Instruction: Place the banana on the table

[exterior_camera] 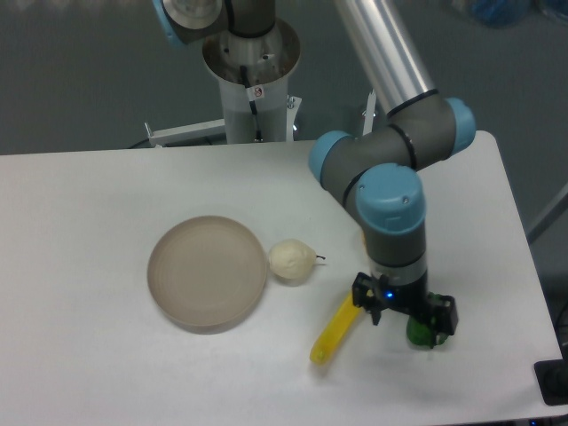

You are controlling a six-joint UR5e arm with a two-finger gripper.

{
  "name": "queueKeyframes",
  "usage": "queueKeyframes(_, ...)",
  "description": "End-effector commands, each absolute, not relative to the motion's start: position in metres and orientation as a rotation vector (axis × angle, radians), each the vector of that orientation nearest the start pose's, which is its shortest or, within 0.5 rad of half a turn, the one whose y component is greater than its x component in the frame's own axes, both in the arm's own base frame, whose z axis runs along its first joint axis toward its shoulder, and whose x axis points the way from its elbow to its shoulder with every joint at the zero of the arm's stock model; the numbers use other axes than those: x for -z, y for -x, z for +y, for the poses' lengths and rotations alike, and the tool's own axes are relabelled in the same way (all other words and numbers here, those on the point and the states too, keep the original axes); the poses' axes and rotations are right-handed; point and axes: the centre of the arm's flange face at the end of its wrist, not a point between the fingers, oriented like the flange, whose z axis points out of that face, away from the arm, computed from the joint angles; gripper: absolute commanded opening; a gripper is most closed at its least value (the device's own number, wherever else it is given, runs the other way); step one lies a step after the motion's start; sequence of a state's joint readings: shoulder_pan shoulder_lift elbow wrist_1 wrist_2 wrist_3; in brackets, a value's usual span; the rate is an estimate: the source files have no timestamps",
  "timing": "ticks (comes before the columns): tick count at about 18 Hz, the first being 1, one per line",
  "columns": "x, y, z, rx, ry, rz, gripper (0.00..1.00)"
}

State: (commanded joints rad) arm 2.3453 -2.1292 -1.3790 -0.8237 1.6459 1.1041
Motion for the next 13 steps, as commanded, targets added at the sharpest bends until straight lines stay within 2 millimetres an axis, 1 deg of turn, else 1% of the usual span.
queueKeyframes(5,-0.339,0.445,0.575,-0.563,2.901,0.590,1.00)
queueKeyframes(8,-0.341,0.450,0.569,-0.560,2.902,0.611,1.00)
queueKeyframes(9,-0.342,0.455,0.565,-0.560,2.902,0.609,1.00)
queueKeyframes(10,-0.340,0.458,0.561,-0.566,2.907,0.653,1.00)
queueKeyframes(11,-0.338,0.458,0.561,-0.569,2.909,0.683,1.00)
queueKeyframes(13,-0.338,0.459,0.561,-0.569,2.908,0.690,1.00)
